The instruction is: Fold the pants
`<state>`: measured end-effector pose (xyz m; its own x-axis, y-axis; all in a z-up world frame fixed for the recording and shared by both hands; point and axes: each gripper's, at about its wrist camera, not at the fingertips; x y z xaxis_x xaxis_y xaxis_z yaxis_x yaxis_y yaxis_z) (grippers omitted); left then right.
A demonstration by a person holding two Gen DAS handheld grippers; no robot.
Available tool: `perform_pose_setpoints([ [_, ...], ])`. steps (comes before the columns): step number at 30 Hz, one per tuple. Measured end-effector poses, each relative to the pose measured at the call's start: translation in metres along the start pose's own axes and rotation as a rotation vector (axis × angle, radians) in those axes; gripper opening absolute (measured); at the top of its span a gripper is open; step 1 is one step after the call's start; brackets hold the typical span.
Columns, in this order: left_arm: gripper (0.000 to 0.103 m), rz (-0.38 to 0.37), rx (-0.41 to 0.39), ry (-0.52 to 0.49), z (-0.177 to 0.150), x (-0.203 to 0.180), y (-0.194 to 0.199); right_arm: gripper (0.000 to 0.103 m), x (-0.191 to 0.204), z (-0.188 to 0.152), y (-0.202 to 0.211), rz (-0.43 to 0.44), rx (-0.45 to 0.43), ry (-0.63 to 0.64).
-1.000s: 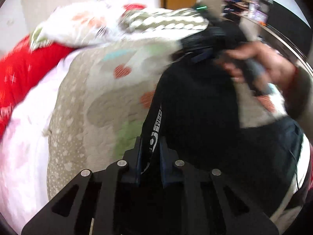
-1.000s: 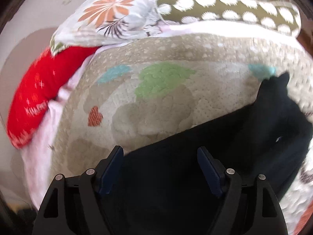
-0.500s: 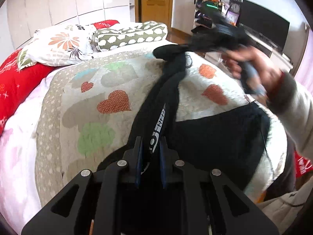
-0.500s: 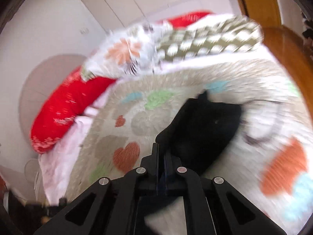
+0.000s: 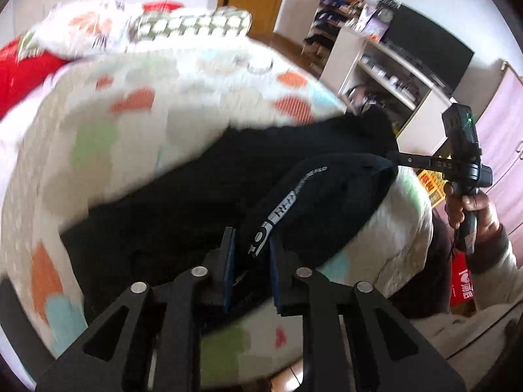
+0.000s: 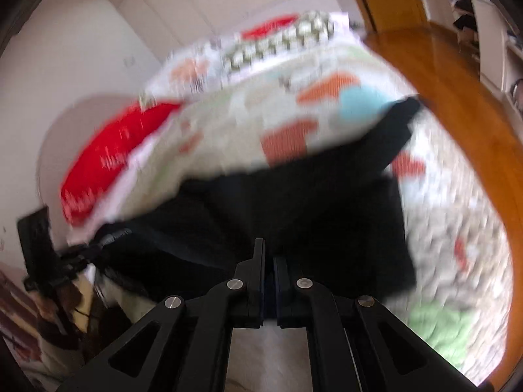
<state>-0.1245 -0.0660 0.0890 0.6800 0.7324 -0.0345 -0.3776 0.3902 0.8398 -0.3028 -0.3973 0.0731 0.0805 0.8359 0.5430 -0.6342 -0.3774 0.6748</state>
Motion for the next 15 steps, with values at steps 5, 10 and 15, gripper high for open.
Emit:
perform_pose_setpoints([
  [5, 0.050, 0.043, 0.057, 0.153, -0.036, 0.025, 0.014, 0.049, 0.014, -0.006, 0.008, -0.055, 0.103, 0.096],
  [10, 0.087, 0.059, -0.065, 0.380, -0.065, 0.077, 0.062, 0.069, 0.070, 0.001, 0.029, 0.129, 0.076, 0.258],
  [15, 0.087, 0.089, 0.014, 0.586, -0.089, 0.119, 0.049, 0.071, 0.166, 0.008, -0.036, 0.326, 0.134, 0.448],
])
Point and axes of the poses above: each gripper's, at about its wrist camera, not at the fingertips, and y roughly against the way its jaws point, x to its left, z to its top, and after that the axes turned 13 degrees about z, right-handed
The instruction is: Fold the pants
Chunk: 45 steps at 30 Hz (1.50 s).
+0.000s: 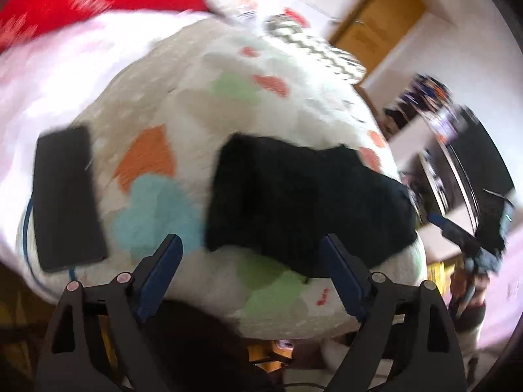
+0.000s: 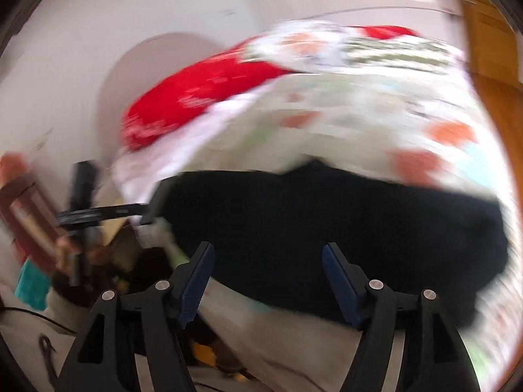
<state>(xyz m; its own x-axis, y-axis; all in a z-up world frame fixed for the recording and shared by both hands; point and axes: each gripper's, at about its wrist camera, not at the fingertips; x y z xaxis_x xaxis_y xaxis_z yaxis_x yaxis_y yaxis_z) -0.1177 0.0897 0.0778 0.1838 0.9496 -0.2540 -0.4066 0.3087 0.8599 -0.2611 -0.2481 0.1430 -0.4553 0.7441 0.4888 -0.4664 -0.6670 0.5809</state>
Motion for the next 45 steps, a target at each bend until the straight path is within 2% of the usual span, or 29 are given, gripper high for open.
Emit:
perform_pose_setpoints([
  [4, 0.087, -0.005, 0.072, 0.139, 0.000, 0.021, -0.027, 0.071, 0.023, 0.039, -0.089, 0.026, 0.058, 0.078],
  [7, 0.087, -0.053, 0.109, 0.151, -0.001, 0.014, -0.048, 0.071, 0.019, 0.052, -0.153, 0.057, 0.148, 0.048],
  [9, 0.087, -0.086, 0.127, 0.148, 0.003, 0.011, -0.061, 0.066, 0.014, 0.048, -0.180, 0.039, 0.200, 0.058],
  [10, 0.087, -0.103, 0.128, 0.148, 0.005, 0.009, -0.065, 0.060, 0.010, 0.044, -0.187, 0.015, 0.216, 0.070],
  [11, 0.087, -0.120, 0.126, 0.153, 0.008, 0.008, -0.069, 0.042, 0.005, 0.040, -0.192, -0.007, 0.226, 0.077],
  [13, 0.085, -0.163, 0.114, 0.125, 0.016, -0.001, -0.077, 0.025, -0.006, 0.035, -0.187, 0.025, 0.207, 0.036],
  [14, 0.085, -0.156, 0.105, 0.095, 0.021, -0.008, -0.078, 0.013, -0.009, 0.035, -0.182, 0.050, 0.186, 0.018],
  [15, 0.075, -0.145, 0.082, 0.059, 0.027, -0.017, -0.075, 0.007, -0.011, 0.034, -0.169, 0.078, 0.158, -0.003],
  [16, 0.061, -0.165, 0.067, 0.025, 0.032, -0.025, -0.072, 0.005, -0.013, 0.035, -0.164, 0.089, 0.142, -0.008],
  [17, 0.059, -0.180, 0.048, -0.015, 0.039, -0.035, -0.065, 0.004, -0.013, 0.039, -0.160, 0.093, 0.126, -0.008],
  [20, 0.055, -0.172, -0.097, -0.105, 0.059, -0.052, -0.027, 0.004, -0.006, 0.052, -0.147, 0.115, 0.073, -0.006],
  [22, 0.055, -0.148, -0.188, -0.122, 0.070, -0.051, 0.000, 0.004, -0.002, 0.058, -0.150, 0.131, 0.055, -0.002],
  [24, 0.056, -0.004, -0.274, -0.126, 0.075, -0.041, 0.018, 0.010, -0.002, 0.060, -0.166, 0.143, 0.056, -0.008],
  [25, 0.061, 0.054, -0.274, -0.109, 0.077, -0.031, 0.019, 0.011, -0.001, 0.057, -0.180, 0.143, 0.093, -0.013],
  [27, 0.062, 0.128, -0.221, -0.046, 0.074, -0.008, 0.012, 0.014, 0.002, 0.051, -0.195, 0.093, 0.150, 0.001],
  [29, 0.062, 0.151, -0.194, 0.000, 0.066, 0.009, 0.006, 0.019, 0.012, 0.051, -0.187, 0.102, 0.127, 0.040],
  [30, 0.062, 0.148, -0.175, 0.018, 0.061, 0.016, 0.003, 0.022, 0.016, 0.052, -0.181, 0.105, 0.119, 0.054],
  [32, 0.065, 0.122, -0.139, 0.047, 0.050, 0.024, -0.004, 0.038, 0.022, 0.056, -0.175, 0.110, 0.101, 0.072],
  [34, 0.074, 0.091, -0.128, 0.057, 0.042, 0.026, -0.008, 0.045, 0.027, 0.057, -0.178, 0.084, 0.124, 0.084],
  [36, 0.078, 0.053, -0.087, 0.038, 0.037, 0.018, -0.019, 0.045, 0.027, 0.054, -0.175, 0.034, 0.133, 0.088],
  [38, 0.078, 0.029, -0.046, 0.004, 0.035, 0.004, -0.027, 0.045, 0.022, 0.052, -0.160, 0.022, 0.106, 0.078],
  [41, 0.078, 0.017, -0.019, -0.061, 0.027, -0.018, -0.034, 0.046, -0.006, 0.047, -0.122, -0.073, 0.039, 0.050],
  [44, 0.077, 0.016, -0.017, -0.123, 0.022, -0.037, -0.041, 0.052, -0.048, 0.044, -0.092, -0.275, 0.012, 0.023],
  [45, 0.073, 0.011, -0.016, -0.137, 0.021, -0.043, -0.043, 0.054, -0.060, 0.044, -0.088, -0.335, 0.013, 0.023],
])
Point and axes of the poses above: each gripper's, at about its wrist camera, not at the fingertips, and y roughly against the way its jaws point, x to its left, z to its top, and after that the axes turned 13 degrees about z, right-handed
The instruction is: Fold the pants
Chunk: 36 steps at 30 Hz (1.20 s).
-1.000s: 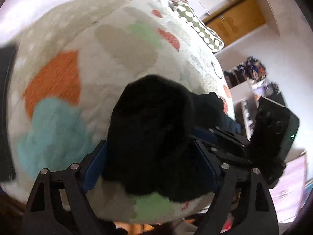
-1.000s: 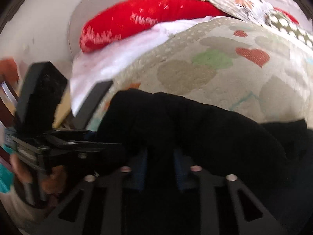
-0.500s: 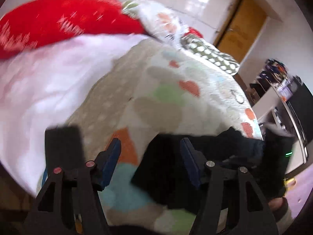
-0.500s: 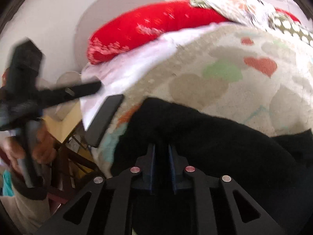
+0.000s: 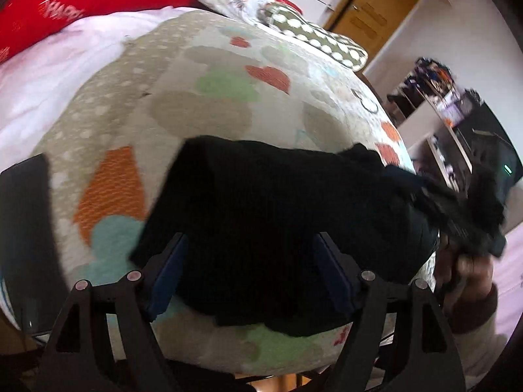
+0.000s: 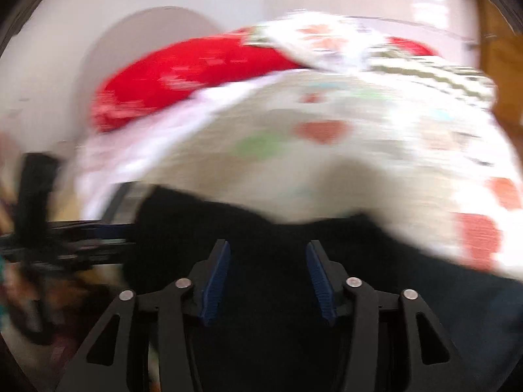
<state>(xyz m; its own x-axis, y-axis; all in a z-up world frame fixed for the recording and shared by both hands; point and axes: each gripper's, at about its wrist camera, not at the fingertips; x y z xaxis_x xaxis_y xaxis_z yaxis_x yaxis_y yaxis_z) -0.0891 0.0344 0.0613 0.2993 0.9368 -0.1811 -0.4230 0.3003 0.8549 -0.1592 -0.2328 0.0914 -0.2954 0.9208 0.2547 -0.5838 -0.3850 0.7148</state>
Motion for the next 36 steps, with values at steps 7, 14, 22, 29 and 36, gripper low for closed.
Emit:
perform_pose_setpoints([
  [7, 0.013, 0.085, -0.001, -0.038, 0.013, -0.012, -0.007, 0.040, -0.054, 0.016, -0.040, 0.037, 0.059, -0.080],
  [14, 0.005, 0.069, -0.095, -0.052, 0.026, -0.009, 0.019, 0.001, -0.052, 0.039, -0.021, 0.121, -0.062, -0.093],
  [22, 0.006, 0.126, -0.007, 0.019, 0.014, 0.018, -0.016, 0.010, -0.067, 0.027, -0.072, 0.077, -0.025, -0.226],
  [29, 0.046, 0.261, -0.108, 0.113, 0.016, 0.025, 0.018, 0.057, -0.083, -0.027, 0.057, -0.004, -0.200, -0.278],
  [36, 0.069, 0.178, -0.223, 0.024, 0.022, -0.027, 0.047, 0.059, -0.134, -0.118, 0.161, -0.235, -0.229, -0.474],
])
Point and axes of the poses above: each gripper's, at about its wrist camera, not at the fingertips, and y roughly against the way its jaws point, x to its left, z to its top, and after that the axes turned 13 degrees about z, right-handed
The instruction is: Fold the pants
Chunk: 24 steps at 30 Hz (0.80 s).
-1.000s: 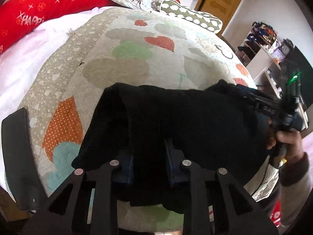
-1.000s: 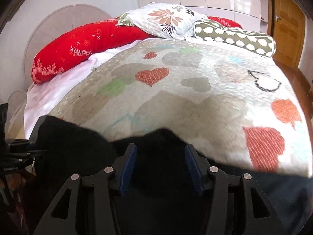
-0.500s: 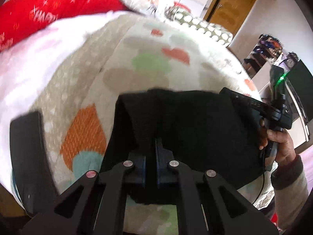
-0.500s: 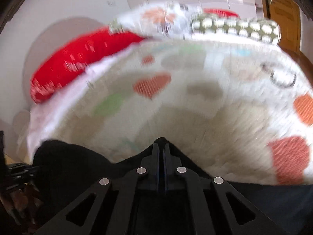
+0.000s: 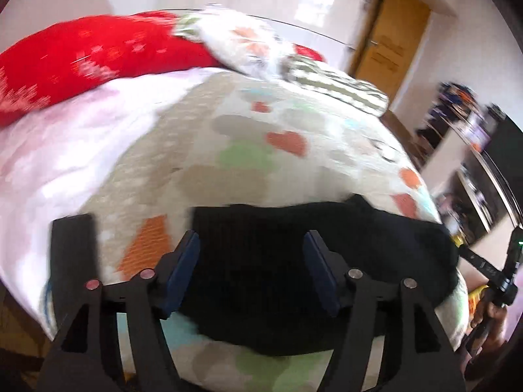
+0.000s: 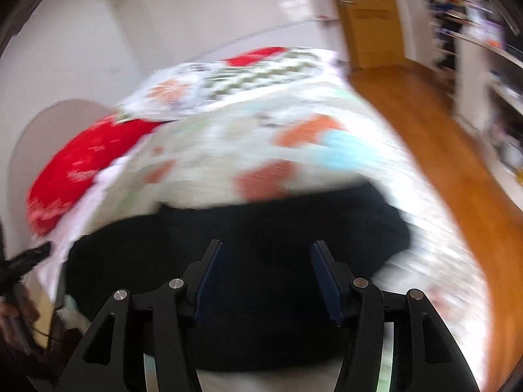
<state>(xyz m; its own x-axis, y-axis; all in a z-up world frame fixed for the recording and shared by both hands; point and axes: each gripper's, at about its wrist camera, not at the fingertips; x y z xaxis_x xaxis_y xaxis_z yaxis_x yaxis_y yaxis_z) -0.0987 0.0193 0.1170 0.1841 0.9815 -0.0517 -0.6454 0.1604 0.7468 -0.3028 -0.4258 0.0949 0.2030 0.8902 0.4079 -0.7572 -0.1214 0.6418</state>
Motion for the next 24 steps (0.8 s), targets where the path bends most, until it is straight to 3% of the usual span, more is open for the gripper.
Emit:
perform_pose_setpoints([
  [2, 0.071, -0.023, 0.016, -0.061, -0.004, -0.023, -0.006, 0.059, -0.022, -0.006, 0.004, -0.001, 0.020, -0.063],
  [6, 0.071, 0.011, 0.072, -0.118, -0.013, -0.041, -0.028, 0.059, -0.028, -0.012, 0.000, 0.118, 0.052, -0.136],
  [12, 0.071, 0.181, 0.135, -0.074, -0.026, -0.005, -0.056, 0.053, -0.016, -0.018, -0.032, 0.117, 0.122, -0.125],
  [13, 0.071, 0.199, 0.155, -0.067, -0.028, 0.002, -0.064, 0.036, -0.015, -0.019, -0.035, 0.122, 0.114, -0.122],
  [14, 0.071, 0.197, 0.168, -0.063, -0.031, 0.006, -0.069, 0.006, -0.016, -0.019, -0.036, 0.126, 0.108, -0.128],
  [21, 0.078, 0.148, 0.189, -0.056, -0.036, 0.020, -0.085, 0.002, 0.028, -0.005, 0.009, 0.269, 0.043, -0.069],
  [24, 0.077, 0.119, 0.189, -0.037, -0.035, 0.024, -0.079, 0.003, 0.027, -0.021, -0.005, 0.245, 0.120, -0.056],
])
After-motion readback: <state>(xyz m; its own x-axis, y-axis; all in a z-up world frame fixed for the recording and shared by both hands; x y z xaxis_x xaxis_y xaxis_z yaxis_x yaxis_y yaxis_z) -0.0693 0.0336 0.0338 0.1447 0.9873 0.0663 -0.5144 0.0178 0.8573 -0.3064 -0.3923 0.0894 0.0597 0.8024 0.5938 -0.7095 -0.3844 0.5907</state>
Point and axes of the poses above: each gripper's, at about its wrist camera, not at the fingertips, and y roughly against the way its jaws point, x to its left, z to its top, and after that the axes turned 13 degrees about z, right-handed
